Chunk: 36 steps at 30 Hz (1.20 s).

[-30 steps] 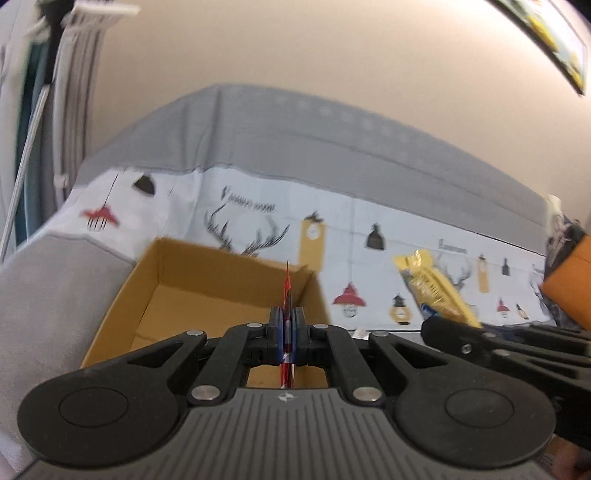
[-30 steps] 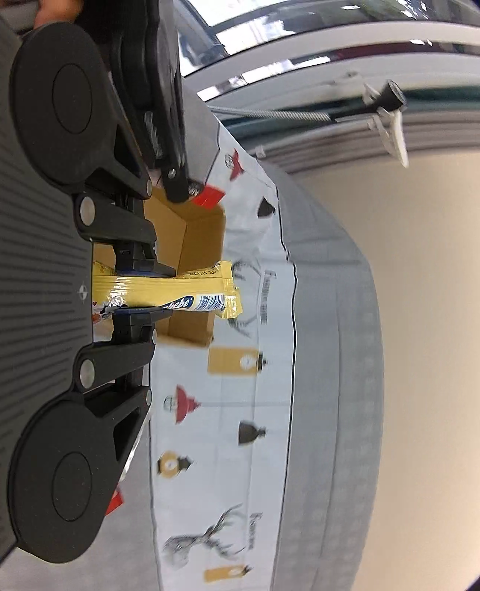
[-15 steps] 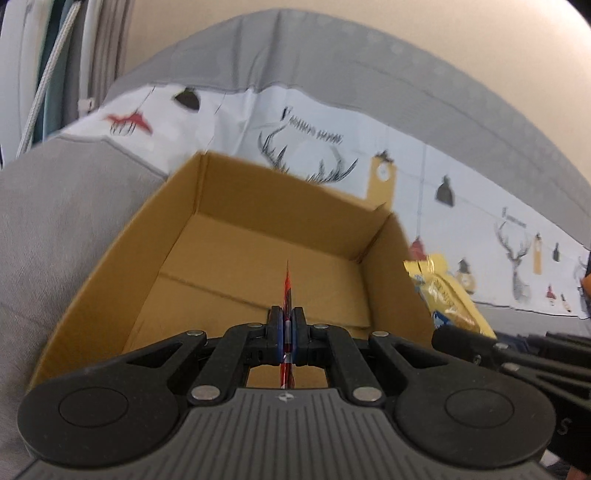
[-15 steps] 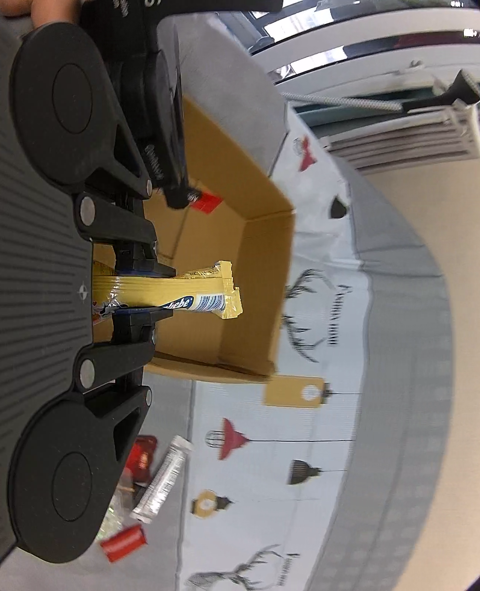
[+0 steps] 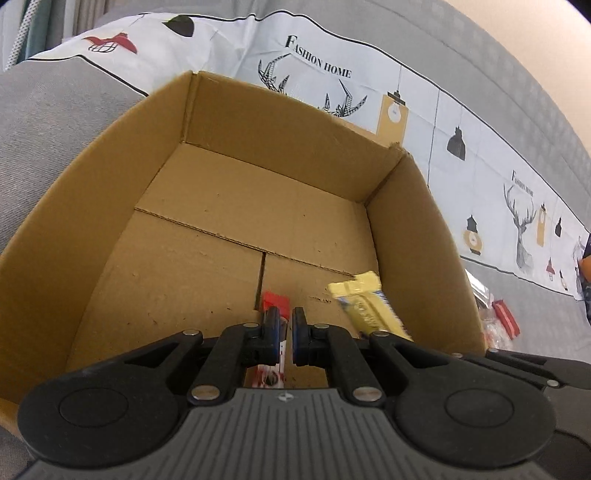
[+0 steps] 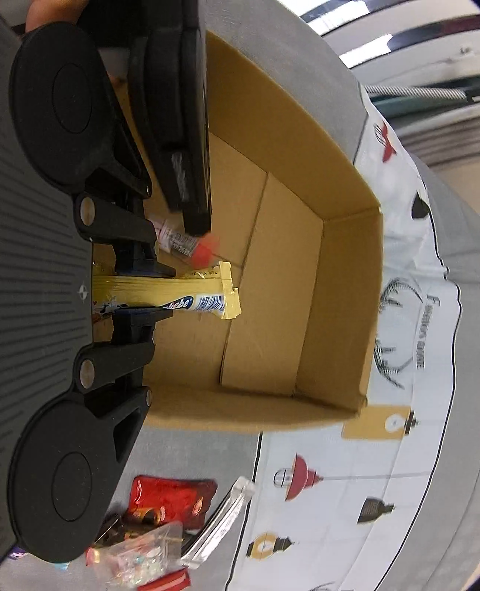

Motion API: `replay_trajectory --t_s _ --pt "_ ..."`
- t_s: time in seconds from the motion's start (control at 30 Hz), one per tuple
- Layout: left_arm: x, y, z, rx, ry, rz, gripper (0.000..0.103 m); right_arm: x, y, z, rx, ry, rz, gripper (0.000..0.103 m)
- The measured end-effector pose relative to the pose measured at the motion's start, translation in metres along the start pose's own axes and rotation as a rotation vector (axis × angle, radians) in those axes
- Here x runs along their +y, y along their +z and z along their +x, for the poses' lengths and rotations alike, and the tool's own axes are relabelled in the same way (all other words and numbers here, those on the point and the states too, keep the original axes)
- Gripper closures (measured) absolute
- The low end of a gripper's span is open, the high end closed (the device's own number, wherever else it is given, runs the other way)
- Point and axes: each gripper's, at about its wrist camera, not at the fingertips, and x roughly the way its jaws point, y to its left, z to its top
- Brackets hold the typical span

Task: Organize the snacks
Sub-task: 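Carry both snacks over the box and open both grippers to drop them, then grasp the purple chocolate bar with the left gripper while the right grasps the blue bar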

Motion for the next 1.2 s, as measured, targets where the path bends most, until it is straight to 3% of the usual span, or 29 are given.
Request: replay_trajectory --t_s 0.13,0.2,0.23,0.27,0.3,0.33,0.37,0.53,0.63,0.77,0.87,0.93,1.0,1.1,1.17,1.2 --pt "-0.001 -0.002 0.001 -0.006 0.017 0.017 0.099 0.001 -0.002 0.002 0.006 0.006 -0.01 0.087" --pt "-0.003 -0.002 -0.002 -0.016 0.032 0.021 0.096 0.002 -0.003 0.0 0.003 0.005 -0.025 0.081" --pt "-0.004 -0.002 -0.004 -0.024 0.037 0.019 0.082 0.001 -0.003 -0.002 -0.002 0.024 -0.026 0.062" --pt "-0.004 -0.001 -0.007 -0.031 0.042 0.012 0.053 0.0 -0.002 -0.005 -0.009 0.052 -0.025 0.055" --pt "-0.004 0.0 -0.011 -0.039 0.046 0.002 0.039 -0.001 -0.002 -0.011 -0.024 0.076 -0.024 0.032" --pt "-0.006 0.0 -0.018 -0.056 0.046 -0.002 0.02 -0.002 -0.002 -0.017 -0.048 0.074 -0.027 0.019" --pt "-0.01 0.0 -0.024 -0.078 0.052 0.004 0.016 -0.003 -0.002 -0.025 -0.078 0.065 -0.035 0.018" --pt "-0.042 -0.005 -0.05 -0.122 0.074 0.075 0.015 -0.033 -0.01 -0.059 -0.144 0.034 -0.019 0.018" --pt "-0.062 -0.011 -0.06 -0.104 0.042 0.076 0.015 -0.064 -0.023 -0.079 -0.154 -0.005 0.023 0.018" --pt "-0.086 -0.023 -0.073 -0.053 -0.057 0.02 0.015 -0.111 -0.051 -0.104 -0.169 -0.07 0.098 0.018" --pt "-0.111 -0.034 -0.081 -0.051 -0.083 0.041 0.015 -0.146 -0.079 -0.112 -0.161 -0.122 0.158 0.03" --pt "-0.131 -0.043 -0.084 -0.056 -0.113 0.077 0.015 -0.169 -0.101 -0.111 -0.142 -0.153 0.2 0.045" --pt "-0.149 -0.05 -0.086 -0.059 -0.13 0.115 0.019 -0.188 -0.123 -0.108 -0.12 -0.18 0.239 0.046" --pt "-0.174 -0.062 -0.085 -0.077 -0.154 0.17 0.042 -0.214 -0.145 -0.101 -0.066 -0.204 0.34 0.055" --pt "-0.19 -0.07 -0.078 -0.079 -0.163 0.202 0.065 -0.225 -0.15 -0.098 -0.056 -0.182 0.36 0.056" --pt "-0.198 -0.073 -0.072 -0.068 -0.177 0.222 0.067 -0.227 -0.151 -0.095 -0.054 -0.176 0.351 0.057"
